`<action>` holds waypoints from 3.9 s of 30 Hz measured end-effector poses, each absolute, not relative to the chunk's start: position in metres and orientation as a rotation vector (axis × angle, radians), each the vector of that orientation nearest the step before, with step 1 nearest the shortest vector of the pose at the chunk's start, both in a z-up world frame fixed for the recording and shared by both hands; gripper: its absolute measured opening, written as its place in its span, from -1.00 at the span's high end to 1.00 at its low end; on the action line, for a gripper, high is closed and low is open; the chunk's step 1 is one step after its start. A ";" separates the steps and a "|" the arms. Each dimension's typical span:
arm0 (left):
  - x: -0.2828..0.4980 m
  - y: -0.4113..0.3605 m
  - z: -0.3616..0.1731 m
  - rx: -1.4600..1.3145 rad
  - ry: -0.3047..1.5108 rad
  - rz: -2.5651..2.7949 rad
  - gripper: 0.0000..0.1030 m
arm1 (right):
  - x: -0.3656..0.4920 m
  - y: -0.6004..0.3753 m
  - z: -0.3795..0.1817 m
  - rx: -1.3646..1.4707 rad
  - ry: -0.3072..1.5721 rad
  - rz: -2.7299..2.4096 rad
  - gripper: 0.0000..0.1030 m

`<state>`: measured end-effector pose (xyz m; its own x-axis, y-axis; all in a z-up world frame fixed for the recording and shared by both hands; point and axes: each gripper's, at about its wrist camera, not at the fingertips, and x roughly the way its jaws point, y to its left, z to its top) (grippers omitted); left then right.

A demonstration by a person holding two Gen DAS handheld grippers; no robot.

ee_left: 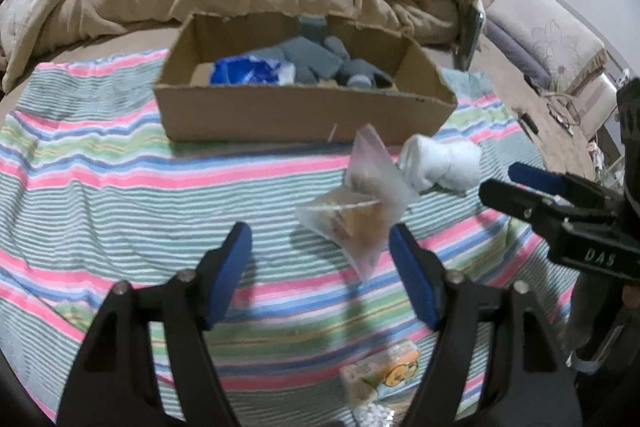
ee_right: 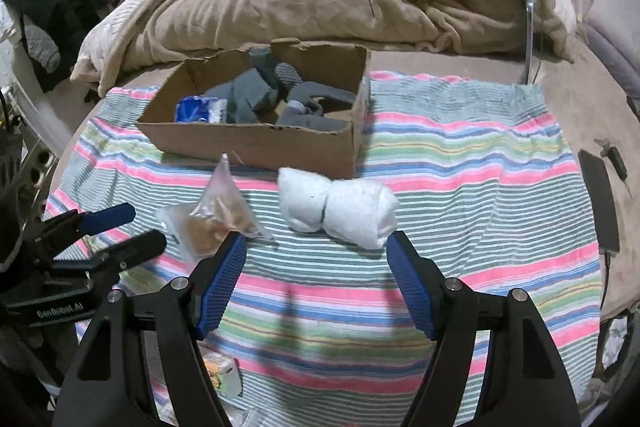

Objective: Organize objects
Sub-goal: 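Grasp the clear snack bag with the left tool while the right tool grasps the white socks, then lower the snack bag and white socks into the box with both tools, then open both tools and withdraw from the box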

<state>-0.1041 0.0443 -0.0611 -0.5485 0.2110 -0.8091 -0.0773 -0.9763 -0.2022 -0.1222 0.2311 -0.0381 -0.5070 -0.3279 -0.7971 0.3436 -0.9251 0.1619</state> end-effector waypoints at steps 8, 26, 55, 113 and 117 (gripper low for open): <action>-0.118 0.060 -0.073 -1.414 -0.115 2.613 -0.51 | -0.140 0.241 -0.054 1.323 0.010 -2.431 -0.47; -0.140 0.091 -0.105 -1.444 0.110 2.557 -0.49 | -0.178 0.238 -0.084 1.395 -0.073 -2.364 -0.47; -0.103 0.049 -0.056 -1.301 -0.116 2.640 0.19 | -0.136 0.215 -0.033 1.228 0.065 -2.409 0.46; -0.196 -0.034 -0.032 -1.332 -0.321 2.759 -0.25 | -0.210 0.162 -0.028 1.215 0.003 -2.319 -0.19; -0.184 -0.036 -0.026 -1.317 -0.331 2.772 -0.29 | -0.199 0.164 -0.023 1.204 0.001 -2.325 -0.38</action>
